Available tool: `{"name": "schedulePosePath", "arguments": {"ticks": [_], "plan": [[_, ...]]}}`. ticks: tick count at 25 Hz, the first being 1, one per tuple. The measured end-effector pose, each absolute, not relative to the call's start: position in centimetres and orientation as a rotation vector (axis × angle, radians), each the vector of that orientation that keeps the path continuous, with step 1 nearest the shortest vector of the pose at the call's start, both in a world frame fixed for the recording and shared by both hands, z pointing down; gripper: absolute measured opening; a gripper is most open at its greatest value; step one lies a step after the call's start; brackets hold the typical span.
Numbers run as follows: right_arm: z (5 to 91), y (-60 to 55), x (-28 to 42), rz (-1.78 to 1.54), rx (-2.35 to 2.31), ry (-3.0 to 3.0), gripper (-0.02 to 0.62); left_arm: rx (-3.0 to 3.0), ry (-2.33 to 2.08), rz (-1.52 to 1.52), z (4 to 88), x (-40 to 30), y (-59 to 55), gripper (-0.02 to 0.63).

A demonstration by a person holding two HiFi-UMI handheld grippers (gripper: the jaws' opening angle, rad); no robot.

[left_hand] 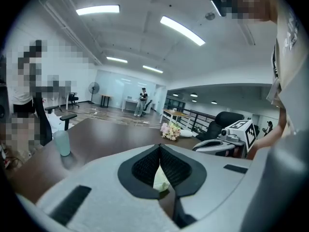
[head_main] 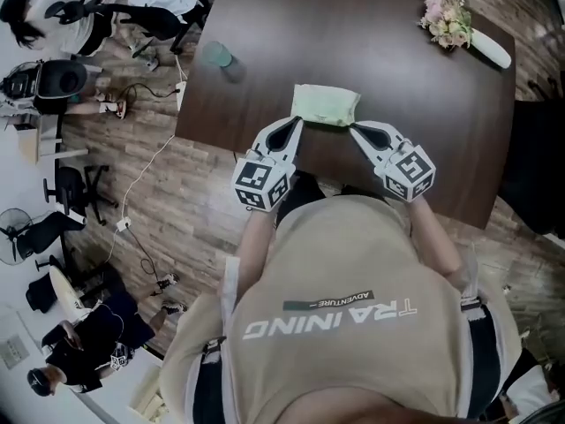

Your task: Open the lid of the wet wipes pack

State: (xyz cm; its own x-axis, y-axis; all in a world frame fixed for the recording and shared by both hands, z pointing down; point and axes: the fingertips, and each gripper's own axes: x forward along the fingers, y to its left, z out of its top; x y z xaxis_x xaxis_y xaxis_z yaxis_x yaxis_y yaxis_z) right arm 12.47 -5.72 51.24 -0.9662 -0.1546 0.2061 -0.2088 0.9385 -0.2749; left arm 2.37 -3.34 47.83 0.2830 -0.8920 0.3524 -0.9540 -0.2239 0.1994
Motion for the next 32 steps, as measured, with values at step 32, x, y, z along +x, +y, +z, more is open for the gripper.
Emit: {"name": "schedulePosePath", "arguments": {"ticks": [32], "plan": [[52.0, -8.8, 6.7, 0.374, 1.092, -2.581, 0.018, 2.600, -0.885, 0.342, 50.7, -2.3, -8.2, 0.009]]}}
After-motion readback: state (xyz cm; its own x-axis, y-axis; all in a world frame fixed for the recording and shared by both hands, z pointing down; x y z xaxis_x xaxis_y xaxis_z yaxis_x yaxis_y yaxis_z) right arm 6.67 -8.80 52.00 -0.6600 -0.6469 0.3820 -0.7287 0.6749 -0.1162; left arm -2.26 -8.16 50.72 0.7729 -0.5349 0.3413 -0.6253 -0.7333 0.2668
